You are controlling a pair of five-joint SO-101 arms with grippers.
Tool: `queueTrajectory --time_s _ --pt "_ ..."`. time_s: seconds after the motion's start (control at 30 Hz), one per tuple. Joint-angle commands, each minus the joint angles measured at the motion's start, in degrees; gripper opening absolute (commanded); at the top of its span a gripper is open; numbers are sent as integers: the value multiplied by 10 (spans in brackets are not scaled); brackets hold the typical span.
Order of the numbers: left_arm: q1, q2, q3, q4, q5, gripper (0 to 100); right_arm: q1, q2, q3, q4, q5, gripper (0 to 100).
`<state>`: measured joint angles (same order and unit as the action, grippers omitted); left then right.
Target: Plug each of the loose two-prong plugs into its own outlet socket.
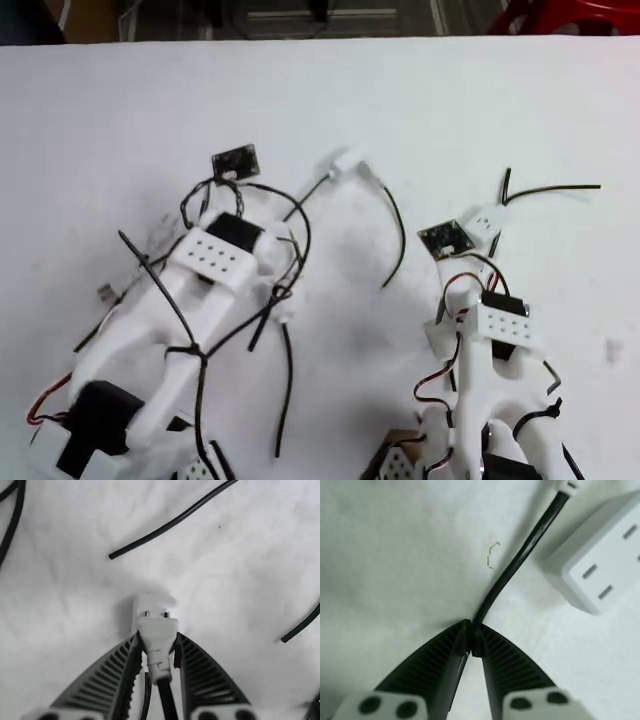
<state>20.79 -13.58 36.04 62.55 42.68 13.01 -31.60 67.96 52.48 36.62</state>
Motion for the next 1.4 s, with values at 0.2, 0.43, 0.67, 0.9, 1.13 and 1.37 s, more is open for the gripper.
queueTrajectory --time_s 0.2,0.43,0.67,0.9,1.13,1.37 --pt "7 -26 51 -66 -8 24 5 -9 1 -7 -4 20" --pt "0 -26 50 -65 -8 24 5 -9 1 -6 -4 20" --pt "-46 -25 52 -74 -76 24 4 -9 2 -6 -4 20" --pt "-44 -25 19 -14 -76 24 2 -9 2 -6 -4 20" --pt "-46 87 -44 103 -76 24 2 -9 2 -5 -4 20" --pt "-46 211 -122 130 -73 24 2 -9 3 -5 -4 20"
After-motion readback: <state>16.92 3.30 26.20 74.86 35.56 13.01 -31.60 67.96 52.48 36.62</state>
